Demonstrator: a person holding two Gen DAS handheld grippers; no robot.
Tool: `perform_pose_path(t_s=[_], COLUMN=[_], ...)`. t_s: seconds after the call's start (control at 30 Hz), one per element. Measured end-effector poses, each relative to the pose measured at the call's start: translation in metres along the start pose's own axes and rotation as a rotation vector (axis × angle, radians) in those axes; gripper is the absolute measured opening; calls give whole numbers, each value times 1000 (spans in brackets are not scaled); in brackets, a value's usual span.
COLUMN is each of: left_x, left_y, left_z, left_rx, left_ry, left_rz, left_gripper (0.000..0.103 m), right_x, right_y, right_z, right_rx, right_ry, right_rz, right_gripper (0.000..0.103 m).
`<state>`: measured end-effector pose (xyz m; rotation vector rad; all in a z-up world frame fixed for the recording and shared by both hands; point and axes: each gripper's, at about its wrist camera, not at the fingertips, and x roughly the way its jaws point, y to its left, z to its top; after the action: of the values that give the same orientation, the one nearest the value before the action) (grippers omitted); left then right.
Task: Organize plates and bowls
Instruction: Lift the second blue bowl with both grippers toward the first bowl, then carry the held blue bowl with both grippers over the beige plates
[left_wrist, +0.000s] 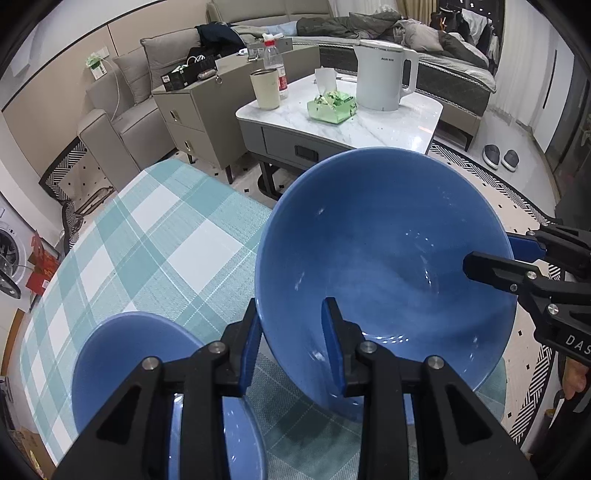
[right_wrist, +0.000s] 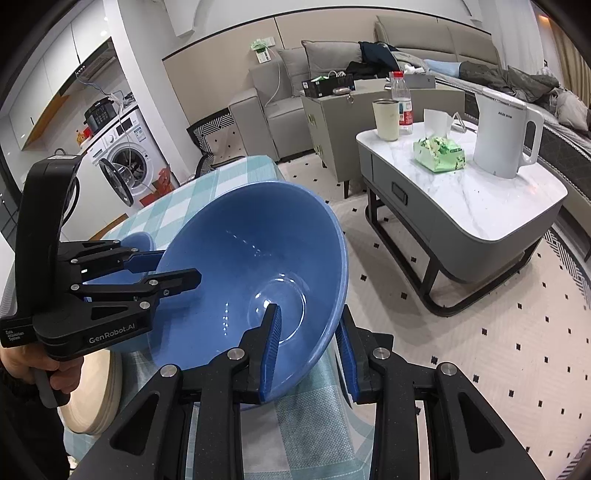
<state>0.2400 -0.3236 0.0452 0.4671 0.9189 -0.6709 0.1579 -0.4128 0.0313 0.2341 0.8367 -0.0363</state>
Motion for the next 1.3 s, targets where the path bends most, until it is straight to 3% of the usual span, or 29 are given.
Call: perform_pose_path(t_s=[0.8, 1.3], left_x=[-83, -123], left_y=[39, 88], left_z=[-14, -53], left_rx=[-79, -177], left_ry=[-152, -205], left_rz=[47, 115], left_gripper=[31, 31], right_x=[-52, -60], right_y=[68, 144], right_z=[33, 46], right_rx=[-125, -242], right_ry=[-100, -115], right_rz=[7, 54], right_gripper=[31, 31])
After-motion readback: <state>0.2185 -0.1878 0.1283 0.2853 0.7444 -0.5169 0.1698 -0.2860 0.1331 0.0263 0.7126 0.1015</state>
